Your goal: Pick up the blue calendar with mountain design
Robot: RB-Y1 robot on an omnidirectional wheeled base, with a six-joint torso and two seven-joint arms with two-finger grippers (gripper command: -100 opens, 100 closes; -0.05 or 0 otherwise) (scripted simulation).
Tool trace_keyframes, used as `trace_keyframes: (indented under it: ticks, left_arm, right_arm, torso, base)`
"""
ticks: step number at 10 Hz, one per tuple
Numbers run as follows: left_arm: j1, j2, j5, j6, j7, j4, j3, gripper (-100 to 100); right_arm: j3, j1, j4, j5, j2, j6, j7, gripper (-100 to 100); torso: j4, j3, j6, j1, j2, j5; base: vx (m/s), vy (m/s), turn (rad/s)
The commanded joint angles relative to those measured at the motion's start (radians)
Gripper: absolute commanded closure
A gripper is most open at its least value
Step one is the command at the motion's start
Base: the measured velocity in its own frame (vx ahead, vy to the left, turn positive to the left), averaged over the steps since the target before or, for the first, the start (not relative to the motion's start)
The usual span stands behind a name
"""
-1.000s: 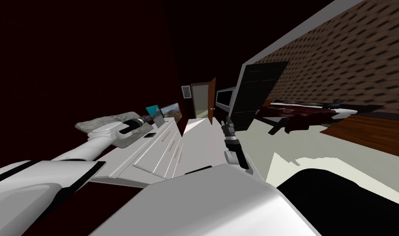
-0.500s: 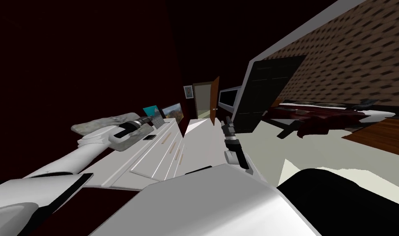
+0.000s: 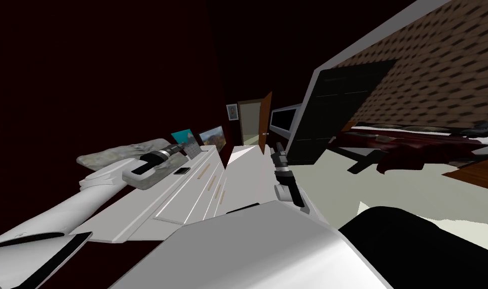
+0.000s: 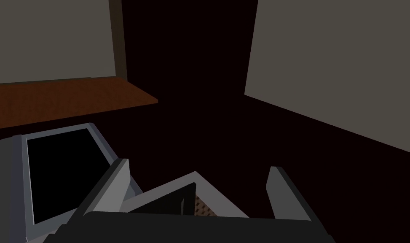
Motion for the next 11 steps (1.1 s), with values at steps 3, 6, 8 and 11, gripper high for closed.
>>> trace_keyframes:
  ticks: [3, 6, 8, 11]
  left_arm:
    - [0.079, -0.003, 0.001, -0.002, -0.002, -0.035, 0.011, 100]
    - [0.166, 0.019, 0.035, 0.018, -0.015, -0.135, 0.104, 100]
    - [0.229, 0.019, 0.035, 0.018, -0.015, -0.180, 0.104, 100]
    - [0.302, 0.041, 0.070, 0.038, -0.027, -0.257, 0.186, 100]
  right_arm:
    - [0.000, 0.000, 0.000, 0.000, 0.000, 0.000, 0.000, 0]
    - [0.000, 0.000, 0.000, 0.000, 0.000, 0.000, 0.000, 0]
    - [0.000, 0.000, 0.000, 0.000, 0.000, 0.000, 0.000, 0]
    - [0.000, 0.000, 0.000, 0.000, 0.000, 0.000, 0.000, 0]
  torso:
    - [-0.004, 0.001, -0.001, -0.001, 0.005, 0.003]
    - [-0.009, -0.005, -0.004, 0.002, -0.001, 0.008]
    - [-0.010, -0.003, -0.003, 0.002, 0.003, 0.009]
    - [-0.012, -0.005, -0.007, 0.002, 0.002, 0.011]
  base:
    - [0.007, -0.002, -0.018]
    - [0.114, -0.007, 0.110]
    - [-0.001, 0.002, -0.026]
    - [0.089, -0.008, 0.105]
